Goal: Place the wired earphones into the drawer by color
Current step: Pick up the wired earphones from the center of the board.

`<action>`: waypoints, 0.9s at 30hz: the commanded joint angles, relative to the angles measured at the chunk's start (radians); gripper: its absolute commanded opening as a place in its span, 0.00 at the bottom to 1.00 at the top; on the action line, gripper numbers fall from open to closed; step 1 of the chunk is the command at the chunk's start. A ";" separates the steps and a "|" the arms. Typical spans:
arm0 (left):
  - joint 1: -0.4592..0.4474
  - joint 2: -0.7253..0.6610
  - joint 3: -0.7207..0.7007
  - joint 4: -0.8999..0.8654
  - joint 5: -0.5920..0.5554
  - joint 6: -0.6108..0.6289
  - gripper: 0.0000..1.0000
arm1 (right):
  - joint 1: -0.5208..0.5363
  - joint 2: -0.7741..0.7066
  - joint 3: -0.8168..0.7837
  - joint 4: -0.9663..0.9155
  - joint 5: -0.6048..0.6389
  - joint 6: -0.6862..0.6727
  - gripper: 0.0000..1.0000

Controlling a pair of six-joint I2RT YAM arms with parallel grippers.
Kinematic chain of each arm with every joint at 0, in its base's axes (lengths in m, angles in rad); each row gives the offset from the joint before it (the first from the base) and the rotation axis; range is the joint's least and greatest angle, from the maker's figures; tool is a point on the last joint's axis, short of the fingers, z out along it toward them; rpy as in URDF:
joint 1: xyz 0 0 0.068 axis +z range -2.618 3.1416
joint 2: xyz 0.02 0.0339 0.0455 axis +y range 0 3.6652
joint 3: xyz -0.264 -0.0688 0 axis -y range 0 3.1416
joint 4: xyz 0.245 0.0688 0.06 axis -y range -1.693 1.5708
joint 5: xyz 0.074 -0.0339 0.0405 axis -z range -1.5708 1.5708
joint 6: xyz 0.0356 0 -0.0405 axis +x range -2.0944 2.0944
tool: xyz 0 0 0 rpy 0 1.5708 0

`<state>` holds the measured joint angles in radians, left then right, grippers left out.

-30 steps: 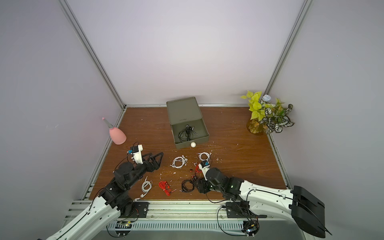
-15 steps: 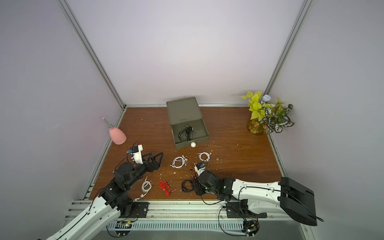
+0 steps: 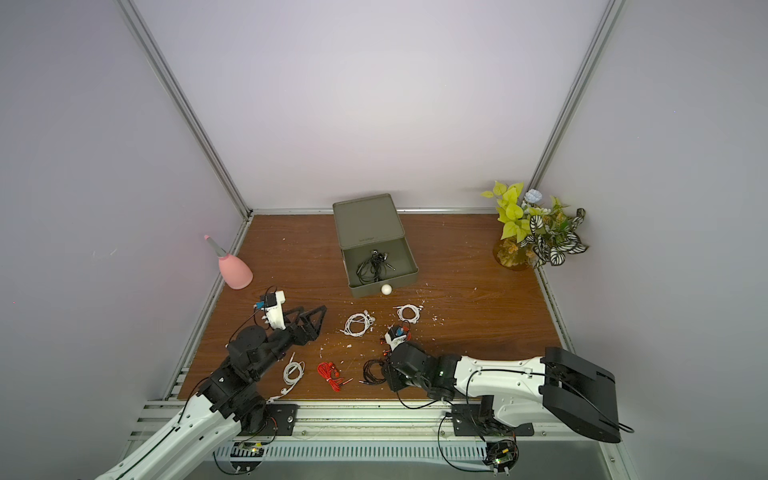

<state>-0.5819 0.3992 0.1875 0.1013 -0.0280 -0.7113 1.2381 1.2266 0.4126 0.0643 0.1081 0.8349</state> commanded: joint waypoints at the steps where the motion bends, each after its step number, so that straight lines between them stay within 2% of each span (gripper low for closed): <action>1: -0.007 -0.002 -0.003 0.015 -0.006 -0.002 1.00 | 0.009 0.016 0.038 0.020 0.030 0.007 0.38; 12: -0.007 0.013 0.000 0.028 -0.004 0.000 1.00 | 0.011 0.083 0.074 -0.025 0.056 0.002 0.30; 23: -0.007 -0.017 -0.009 0.008 -0.010 -0.004 1.00 | 0.012 0.072 0.066 -0.052 0.080 0.004 0.08; 27: -0.007 -0.020 -0.010 0.004 -0.009 -0.007 1.00 | 0.012 0.047 0.060 -0.054 0.087 0.005 0.04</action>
<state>-0.5819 0.3878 0.1875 0.1078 -0.0280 -0.7113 1.2442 1.3022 0.4633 0.0368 0.1608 0.8379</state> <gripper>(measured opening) 0.998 0.085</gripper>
